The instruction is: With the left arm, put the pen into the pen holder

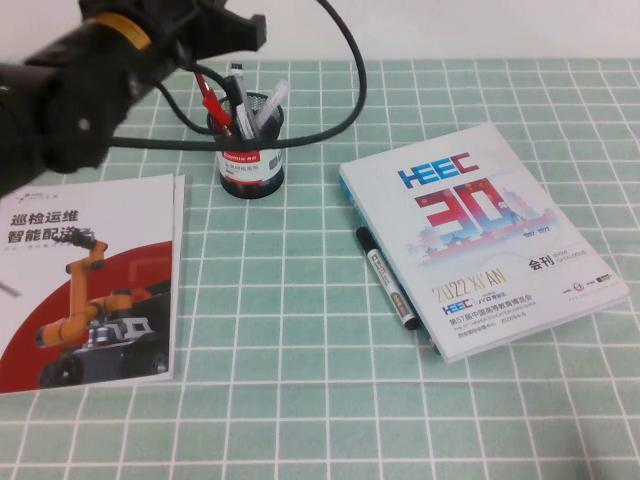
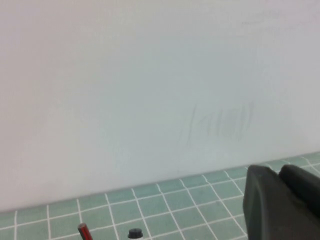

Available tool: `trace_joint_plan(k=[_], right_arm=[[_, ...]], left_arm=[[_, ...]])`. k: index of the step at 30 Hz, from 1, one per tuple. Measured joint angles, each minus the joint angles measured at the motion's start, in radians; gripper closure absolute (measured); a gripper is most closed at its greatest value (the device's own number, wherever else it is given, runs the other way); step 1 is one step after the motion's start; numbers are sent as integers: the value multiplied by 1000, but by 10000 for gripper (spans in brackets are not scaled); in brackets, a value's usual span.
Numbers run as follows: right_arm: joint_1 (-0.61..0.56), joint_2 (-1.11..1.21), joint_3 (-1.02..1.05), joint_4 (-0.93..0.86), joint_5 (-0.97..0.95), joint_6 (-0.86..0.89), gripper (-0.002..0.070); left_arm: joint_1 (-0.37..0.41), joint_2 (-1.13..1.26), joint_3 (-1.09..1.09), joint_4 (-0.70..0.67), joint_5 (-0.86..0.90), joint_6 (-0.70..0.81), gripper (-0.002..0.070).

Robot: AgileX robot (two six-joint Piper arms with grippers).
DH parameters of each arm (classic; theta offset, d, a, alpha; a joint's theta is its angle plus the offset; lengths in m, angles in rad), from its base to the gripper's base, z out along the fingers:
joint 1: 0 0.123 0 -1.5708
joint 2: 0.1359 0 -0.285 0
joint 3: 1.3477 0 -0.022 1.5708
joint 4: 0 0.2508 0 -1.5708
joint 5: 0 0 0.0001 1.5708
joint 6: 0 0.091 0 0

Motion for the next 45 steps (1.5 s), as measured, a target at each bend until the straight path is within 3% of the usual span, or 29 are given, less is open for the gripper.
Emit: trace_joint_plan(k=[5, 17, 26, 35, 45], right_arm=[[0, 0, 0, 0, 0, 0, 696], [0, 0, 0, 0, 0, 0, 696], [0, 0, 0, 0, 0, 0, 696], [0, 0, 0, 0, 0, 0, 696], [0, 0, 0, 0, 0, 0, 696]], left_arm=[[0, -142, 114, 4, -10, 2, 673], [0, -752, 719, -28, -98, -40, 675], [0, -1178, 950, -102, 39, -34, 675], [0, -1233, 966, -116, 284, 113, 675], [0, -1233, 968, -82, 331, 107, 675]])
